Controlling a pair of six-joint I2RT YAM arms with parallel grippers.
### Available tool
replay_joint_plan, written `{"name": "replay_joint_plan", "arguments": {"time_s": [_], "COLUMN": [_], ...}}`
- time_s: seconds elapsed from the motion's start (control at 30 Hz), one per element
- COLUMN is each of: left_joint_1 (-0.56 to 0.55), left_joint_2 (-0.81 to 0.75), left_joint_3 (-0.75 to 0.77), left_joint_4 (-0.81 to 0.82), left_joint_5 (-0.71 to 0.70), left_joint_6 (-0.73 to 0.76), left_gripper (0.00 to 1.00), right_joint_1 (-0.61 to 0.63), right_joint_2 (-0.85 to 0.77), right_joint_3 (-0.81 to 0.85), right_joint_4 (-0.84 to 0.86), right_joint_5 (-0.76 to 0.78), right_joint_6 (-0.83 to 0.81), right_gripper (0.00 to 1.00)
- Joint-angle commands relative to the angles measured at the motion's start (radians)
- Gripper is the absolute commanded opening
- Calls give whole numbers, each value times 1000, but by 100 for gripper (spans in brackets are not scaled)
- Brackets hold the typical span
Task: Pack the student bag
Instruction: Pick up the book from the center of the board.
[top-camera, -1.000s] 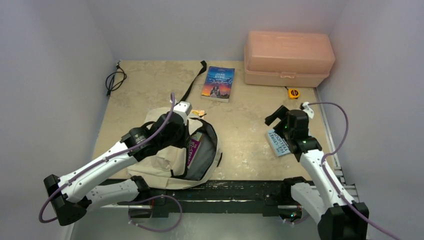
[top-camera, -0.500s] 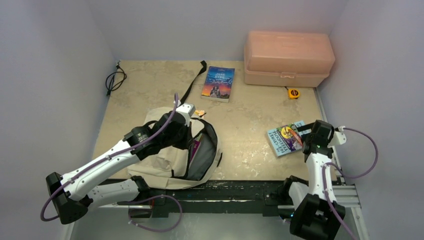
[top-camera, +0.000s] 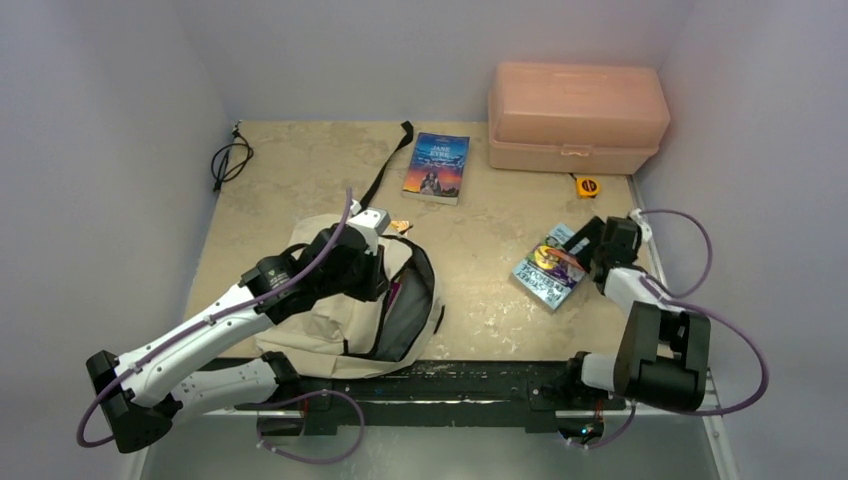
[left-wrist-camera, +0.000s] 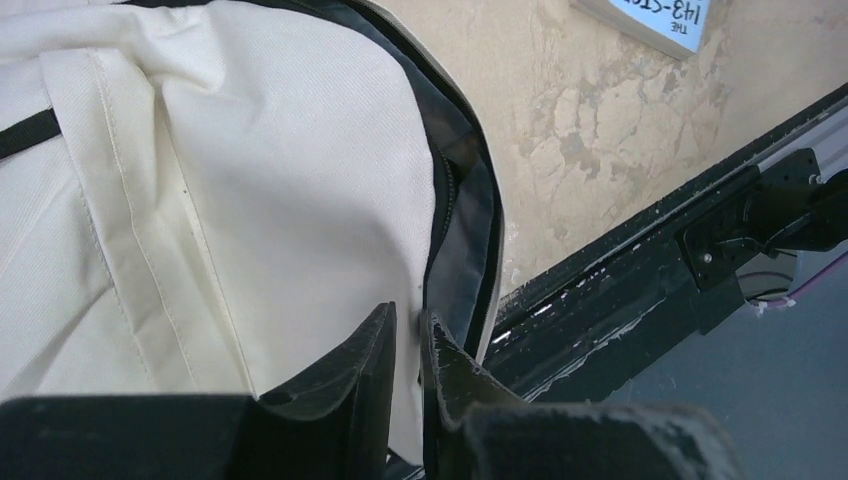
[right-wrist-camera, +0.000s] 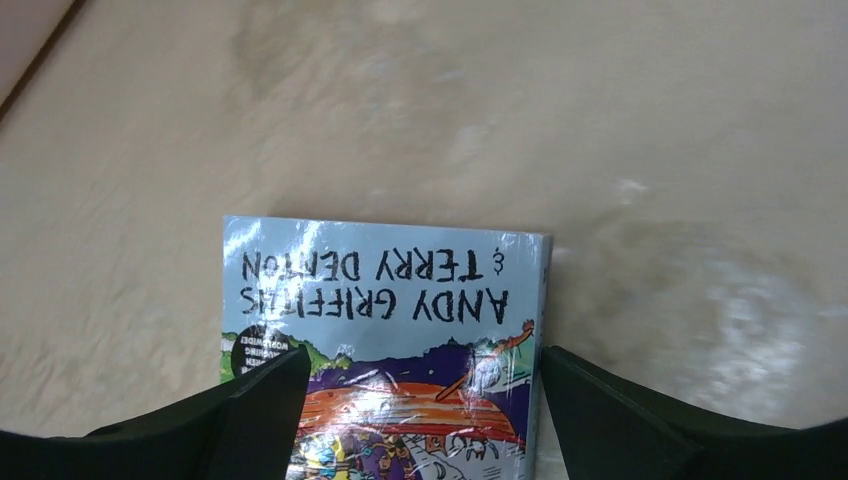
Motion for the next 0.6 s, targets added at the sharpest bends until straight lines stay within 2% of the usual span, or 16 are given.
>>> {"name": "replay_joint_plan", "arguments": {"time_s": [0.0, 0.13, 0.27, 0.4, 0.5, 0.57], "left_joint_1": [3, 3, 2, 0, -12, -20], "left_joint_2": [-11, -15, 0, 104, 248, 343], "left_joint_3": [15, 46, 96, 133, 181, 206], "left_joint_4": [38, 23, 35, 165, 294, 398], "left_joint_5": [25, 3, 3, 148, 246, 292], "left_joint_6": [15, 28, 33, 7, -24, -48], "left_gripper": [17, 31, 47, 64, 65, 61], "right_joint_1": [185, 339, 350, 348, 341, 306], "right_joint_2": [61, 106, 69, 40, 49, 46], "right_joint_3": [73, 80, 87, 127, 131, 95], "right_joint_4": [127, 144, 115, -1, -49, -11], "right_joint_5": [-82, -191, -307, -357, -374, -448], "right_joint_6": [-71, -33, -50, -133, -159, -155], "right_gripper": [87, 85, 88, 97, 97, 96]}}
